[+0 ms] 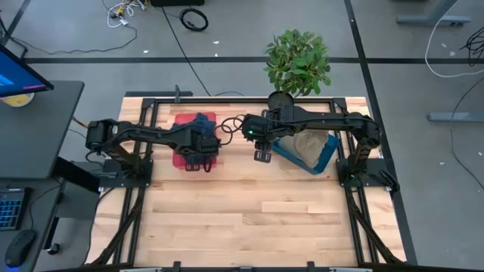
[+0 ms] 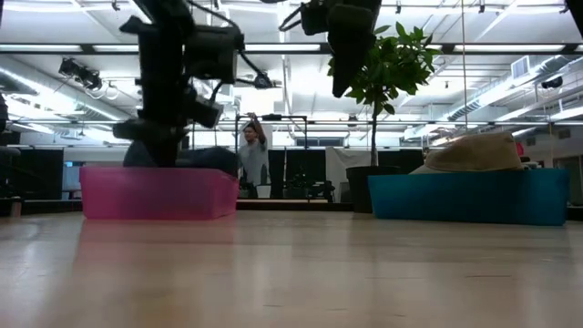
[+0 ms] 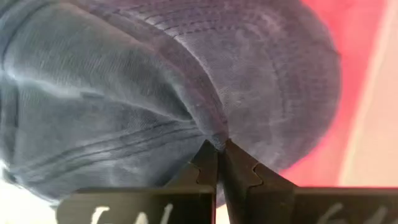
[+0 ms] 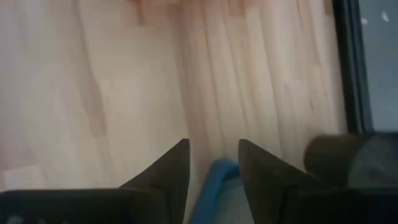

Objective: Pick & Place hat
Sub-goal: Put the blue cap into the red bin

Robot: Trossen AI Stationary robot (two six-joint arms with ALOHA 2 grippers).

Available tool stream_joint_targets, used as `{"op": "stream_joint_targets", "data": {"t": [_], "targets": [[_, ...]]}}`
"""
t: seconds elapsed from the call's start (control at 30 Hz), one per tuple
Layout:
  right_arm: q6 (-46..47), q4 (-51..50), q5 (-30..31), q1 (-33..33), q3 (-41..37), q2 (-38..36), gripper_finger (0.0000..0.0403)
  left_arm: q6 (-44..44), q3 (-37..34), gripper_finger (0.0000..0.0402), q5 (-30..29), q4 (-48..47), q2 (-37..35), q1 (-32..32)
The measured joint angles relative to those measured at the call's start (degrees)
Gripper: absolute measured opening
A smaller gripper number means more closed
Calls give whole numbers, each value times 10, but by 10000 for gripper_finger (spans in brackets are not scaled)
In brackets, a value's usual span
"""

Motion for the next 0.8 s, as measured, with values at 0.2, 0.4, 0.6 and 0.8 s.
{"op": "stream_joint_targets", "data": {"t": [0.2, 0.4, 0.6, 0.8], "targets": [[17, -13, 25, 0, 0, 0, 139, 59, -45, 6, 29, 59, -3, 28], [17, -12, 26, 0, 0, 0, 139, 92, -47, 17, 32, 64, -2, 28], [16, -13, 26, 0, 0, 0, 139, -29, -27, 62, -1, 26, 1, 26], [16, -19, 26, 0, 0, 0, 139, -49, 27, 123, -10, -11, 1, -2]]}}
